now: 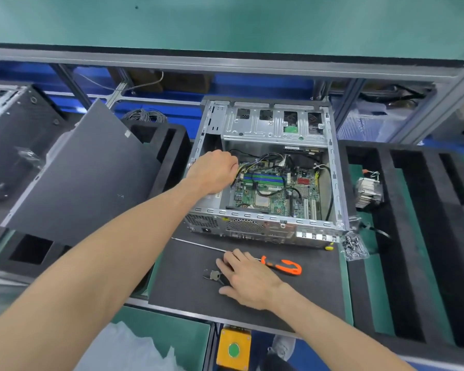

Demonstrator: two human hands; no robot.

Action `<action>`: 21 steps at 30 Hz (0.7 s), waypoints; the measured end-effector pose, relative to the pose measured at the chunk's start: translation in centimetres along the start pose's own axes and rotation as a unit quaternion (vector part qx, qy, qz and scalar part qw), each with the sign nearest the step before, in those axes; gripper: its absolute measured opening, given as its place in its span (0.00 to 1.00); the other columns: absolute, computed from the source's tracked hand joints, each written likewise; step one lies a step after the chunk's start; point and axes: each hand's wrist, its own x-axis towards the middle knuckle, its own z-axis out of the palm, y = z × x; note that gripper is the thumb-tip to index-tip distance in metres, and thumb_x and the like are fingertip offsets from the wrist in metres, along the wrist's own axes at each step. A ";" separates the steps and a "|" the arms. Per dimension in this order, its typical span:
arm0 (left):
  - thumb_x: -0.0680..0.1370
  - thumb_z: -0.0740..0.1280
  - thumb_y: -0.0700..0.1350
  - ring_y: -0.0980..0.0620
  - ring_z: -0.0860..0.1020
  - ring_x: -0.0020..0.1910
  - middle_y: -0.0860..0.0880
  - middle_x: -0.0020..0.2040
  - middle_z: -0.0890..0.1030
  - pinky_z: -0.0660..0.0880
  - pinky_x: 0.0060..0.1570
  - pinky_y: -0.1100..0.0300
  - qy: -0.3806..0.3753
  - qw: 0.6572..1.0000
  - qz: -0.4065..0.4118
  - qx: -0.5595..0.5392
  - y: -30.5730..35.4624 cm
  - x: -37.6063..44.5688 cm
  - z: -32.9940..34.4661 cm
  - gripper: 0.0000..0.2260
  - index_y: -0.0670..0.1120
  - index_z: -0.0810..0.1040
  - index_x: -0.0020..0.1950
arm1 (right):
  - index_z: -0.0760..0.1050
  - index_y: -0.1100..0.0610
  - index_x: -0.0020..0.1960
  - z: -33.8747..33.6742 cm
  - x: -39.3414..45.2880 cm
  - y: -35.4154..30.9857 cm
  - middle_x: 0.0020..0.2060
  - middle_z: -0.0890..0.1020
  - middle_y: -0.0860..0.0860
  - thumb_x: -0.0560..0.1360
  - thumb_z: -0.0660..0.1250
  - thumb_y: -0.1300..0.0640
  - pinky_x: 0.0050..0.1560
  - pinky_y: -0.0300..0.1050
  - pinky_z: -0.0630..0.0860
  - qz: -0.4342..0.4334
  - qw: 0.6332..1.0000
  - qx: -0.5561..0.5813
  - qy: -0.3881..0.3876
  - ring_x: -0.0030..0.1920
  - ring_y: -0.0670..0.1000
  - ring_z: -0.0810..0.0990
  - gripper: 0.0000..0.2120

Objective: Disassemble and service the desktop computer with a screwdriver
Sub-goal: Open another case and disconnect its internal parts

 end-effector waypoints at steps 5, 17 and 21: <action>0.81 0.53 0.47 0.44 0.75 0.37 0.48 0.34 0.74 0.72 0.37 0.51 -0.018 1.000 -0.008 0.002 0.4 0.0 -0.4 0.15 0.49 0.67 0.34 | 0.65 0.61 0.75 -2.9 0.1 0.6 0.64 0.68 0.57 0.84 0.55 0.44 0.61 0.57 0.74 -0.018 0.999 0.037 0.011 0.62 0.58 0.70 0.27; 0.82 0.53 0.48 0.46 0.75 0.35 0.48 0.34 0.75 0.74 0.36 0.49 -0.023 1.000 -0.013 0.011 0.4 -0.1 -0.4 0.17 0.47 0.70 0.35 | 0.79 0.62 0.57 -12.0 0.3 2.6 0.44 0.79 0.56 0.81 0.61 0.55 0.29 0.53 0.75 -0.107 0.962 0.024 0.250 0.36 0.60 0.79 0.14; 0.80 0.54 0.48 0.46 0.73 0.32 0.50 0.31 0.71 0.70 0.33 0.51 -0.027 1.000 -0.007 -0.001 0.4 0.1 -0.6 0.16 0.49 0.66 0.32 | 0.80 0.62 0.54 -14.4 1.5 5.9 0.42 0.78 0.54 0.79 0.64 0.60 0.32 0.51 0.75 -0.021 0.935 0.100 0.341 0.34 0.59 0.77 0.09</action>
